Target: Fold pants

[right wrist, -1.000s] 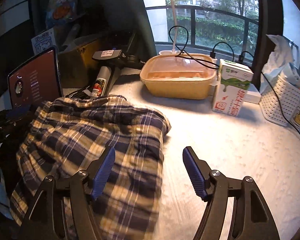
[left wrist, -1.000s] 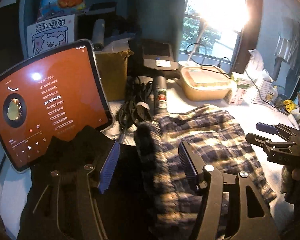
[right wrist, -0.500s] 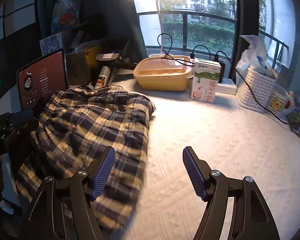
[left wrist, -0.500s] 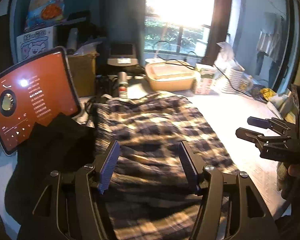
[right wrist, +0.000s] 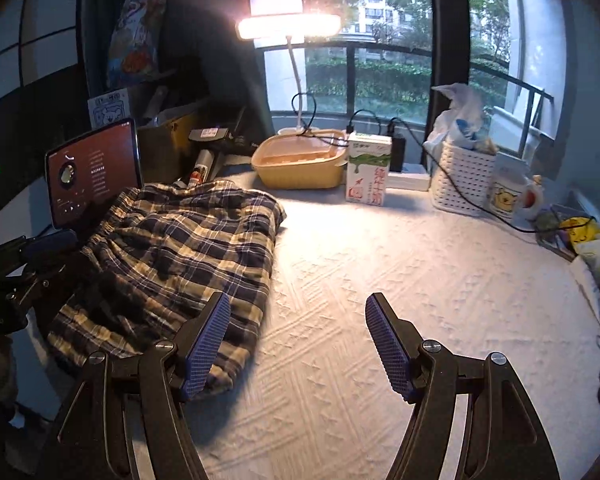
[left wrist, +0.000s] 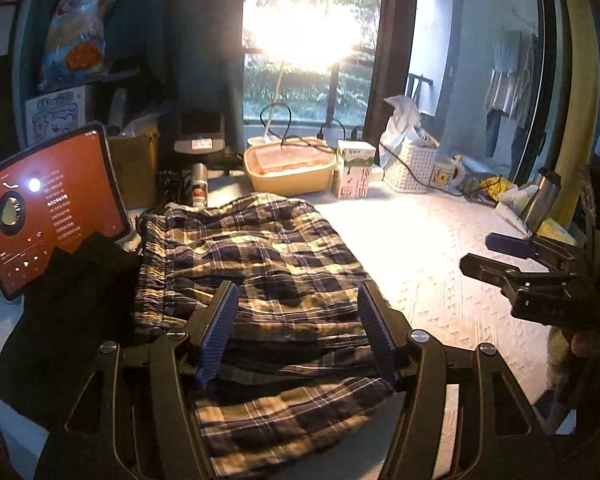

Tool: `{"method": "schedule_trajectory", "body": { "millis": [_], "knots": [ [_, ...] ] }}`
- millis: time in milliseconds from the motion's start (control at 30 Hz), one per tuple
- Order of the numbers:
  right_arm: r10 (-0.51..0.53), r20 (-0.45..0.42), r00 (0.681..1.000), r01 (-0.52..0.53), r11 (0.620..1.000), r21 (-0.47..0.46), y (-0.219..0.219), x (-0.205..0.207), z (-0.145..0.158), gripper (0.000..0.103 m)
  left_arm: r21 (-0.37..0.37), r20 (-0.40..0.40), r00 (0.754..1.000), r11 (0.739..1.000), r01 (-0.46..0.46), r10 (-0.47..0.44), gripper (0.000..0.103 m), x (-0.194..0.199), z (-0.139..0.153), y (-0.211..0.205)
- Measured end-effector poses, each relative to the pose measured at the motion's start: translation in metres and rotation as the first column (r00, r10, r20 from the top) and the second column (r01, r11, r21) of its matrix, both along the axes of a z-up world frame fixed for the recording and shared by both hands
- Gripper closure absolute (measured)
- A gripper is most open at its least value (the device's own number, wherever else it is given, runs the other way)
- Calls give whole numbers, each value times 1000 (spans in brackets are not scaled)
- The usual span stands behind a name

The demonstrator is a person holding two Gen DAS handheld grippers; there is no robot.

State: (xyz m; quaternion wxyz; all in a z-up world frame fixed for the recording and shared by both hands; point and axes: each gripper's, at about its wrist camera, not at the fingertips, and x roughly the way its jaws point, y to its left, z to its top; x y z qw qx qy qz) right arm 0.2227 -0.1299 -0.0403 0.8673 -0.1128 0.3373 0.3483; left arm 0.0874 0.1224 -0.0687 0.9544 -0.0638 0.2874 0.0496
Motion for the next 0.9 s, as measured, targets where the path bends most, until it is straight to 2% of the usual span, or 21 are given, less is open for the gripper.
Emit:
{"method": "schedule_trajectory", "body": {
  "millis": [67, 100, 367, 433, 500, 767, 833, 900],
  "knots": [
    [-11, 13, 1000, 11, 1000, 6, -8, -5, 5, 31, -9, 29, 1000, 1000, -7, 7, 22, -6, 4, -3],
    [-17, 19, 1000, 17, 1000, 9, -12, -7, 8, 31, -12, 40, 999, 1000, -11, 12, 21, -10, 6, -4],
    [-61, 88, 994, 59, 998, 30, -46, -29, 32, 31, 10, 128, 992, 1000, -20, 18, 19, -31, 24, -22],
    [-74, 105, 992, 70, 997, 38, -54, -34, 38, 31, 17, 148, 989, 1000, -15, 12, 16, -35, 28, -28],
    [-87, 123, 989, 82, 996, 44, -61, -39, 45, 31, 28, 172, 985, 999, -15, 10, 8, -40, 33, -35],
    [-124, 172, 977, 108, 989, 103, -92, -62, 71, 30, 87, 245, 969, 996, -9, -13, 6, -54, 61, -61],
    [-136, 191, 972, 114, 986, 124, -99, -69, 78, 28, 89, 262, 965, 996, -16, -8, 6, -59, 69, -66],
    [-149, 213, 966, 117, 981, 154, -108, -78, 88, 21, 94, 276, 961, 995, -35, 8, 4, -64, 76, -72]
  ]
}}
